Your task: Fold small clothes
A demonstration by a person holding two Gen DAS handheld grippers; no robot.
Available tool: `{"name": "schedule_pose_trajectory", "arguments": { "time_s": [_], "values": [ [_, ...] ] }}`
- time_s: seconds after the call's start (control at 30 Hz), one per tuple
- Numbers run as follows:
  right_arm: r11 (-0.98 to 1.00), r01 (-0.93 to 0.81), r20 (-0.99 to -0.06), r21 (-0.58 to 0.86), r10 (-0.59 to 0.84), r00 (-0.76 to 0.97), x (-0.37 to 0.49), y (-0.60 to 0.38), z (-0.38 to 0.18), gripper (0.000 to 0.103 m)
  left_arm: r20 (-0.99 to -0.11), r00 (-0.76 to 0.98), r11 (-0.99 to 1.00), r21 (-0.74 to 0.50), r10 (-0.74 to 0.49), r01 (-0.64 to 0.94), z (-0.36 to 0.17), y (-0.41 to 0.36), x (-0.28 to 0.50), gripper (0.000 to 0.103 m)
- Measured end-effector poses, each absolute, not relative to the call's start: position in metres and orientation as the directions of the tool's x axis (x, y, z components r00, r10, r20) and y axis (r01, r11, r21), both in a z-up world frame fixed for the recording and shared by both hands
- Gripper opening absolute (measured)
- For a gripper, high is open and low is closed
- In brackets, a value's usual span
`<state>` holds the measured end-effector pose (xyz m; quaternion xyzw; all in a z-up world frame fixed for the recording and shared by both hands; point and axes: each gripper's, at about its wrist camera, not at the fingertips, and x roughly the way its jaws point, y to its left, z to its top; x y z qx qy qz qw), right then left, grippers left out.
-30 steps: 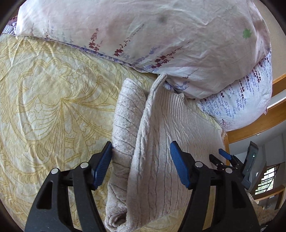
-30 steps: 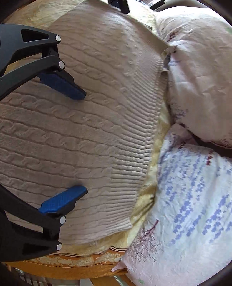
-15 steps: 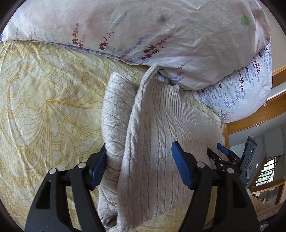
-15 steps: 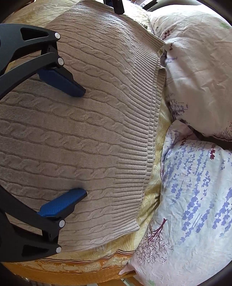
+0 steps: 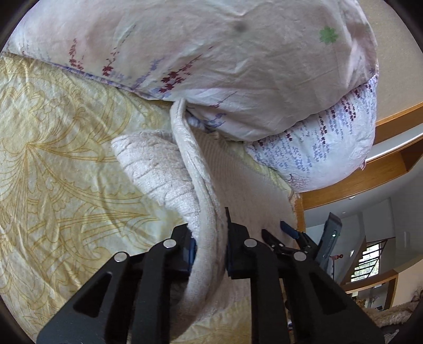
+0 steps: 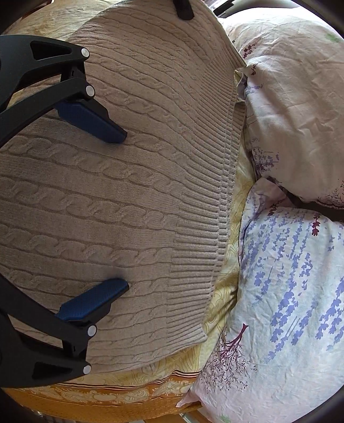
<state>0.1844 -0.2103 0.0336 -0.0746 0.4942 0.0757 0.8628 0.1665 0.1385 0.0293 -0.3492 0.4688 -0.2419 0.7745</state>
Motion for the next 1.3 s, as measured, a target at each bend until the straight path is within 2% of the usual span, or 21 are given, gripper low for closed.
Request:
{"name": "schedule_pose_trajectory", "arguments": {
  "time_s": [0.3, 0.43, 0.53, 0.63, 0.73, 0.97, 1.13, 1.3],
  "values": [
    [0.976, -0.213, -0.867, -0.05, 0.064, 0.495, 0.185, -0.211, 0.034, 0.102, -0.324, 0.423, 0.397, -0.913, -0.846, 0.095, 0.061, 0.091, 0.183, 0.014],
    [0.972, -0.234, -0.873, -0.028, 0.09, 0.479, 0.183, -0.216, 0.039, 0.102, -0.273, 0.39, 0.342, -0.932, -0.879, 0.118, 0.066, 0.061, 0.19, 0.014],
    [0.972, -0.232, -0.86, 0.032, 0.145, 0.49, 0.172, -0.233, 0.05, 0.102, -0.237, 0.373, 0.297, -0.948, -0.897, 0.112, 0.067, 0.041, 0.194, 0.014],
    [0.969, -0.186, -0.831, 0.16, 0.234, 0.504, 0.159, -0.27, 0.061, 0.102, -0.215, 0.359, 0.269, -0.957, -0.908, 0.107, 0.068, 0.022, 0.2, 0.014],
    [0.939, -0.12, -0.791, 0.321, 0.336, 0.511, 0.146, -0.314, 0.068, 0.102, -0.222, 0.341, 0.275, -0.954, -0.913, 0.118, 0.073, -0.002, 0.21, 0.013],
    [0.844, -0.017, -0.699, 0.536, 0.455, 0.552, 0.126, -0.38, 0.076, 0.102, -0.265, 0.211, 0.296, -0.946, -0.941, 0.134, 0.065, -0.078, 0.222, 0.014],
    [0.696, 0.066, -0.584, 0.715, 0.543, 0.603, 0.123, -0.416, 0.072, 0.102, -0.356, 0.111, 0.37, -0.916, -0.928, 0.154, 0.049, -0.14, 0.218, 0.015],
    [0.606, 0.104, -0.526, 0.789, 0.578, 0.625, 0.13, -0.435, 0.068, 0.102, -0.42, 0.052, 0.422, -0.891, -0.906, 0.166, 0.038, -0.177, 0.215, 0.022]
  ]
}}
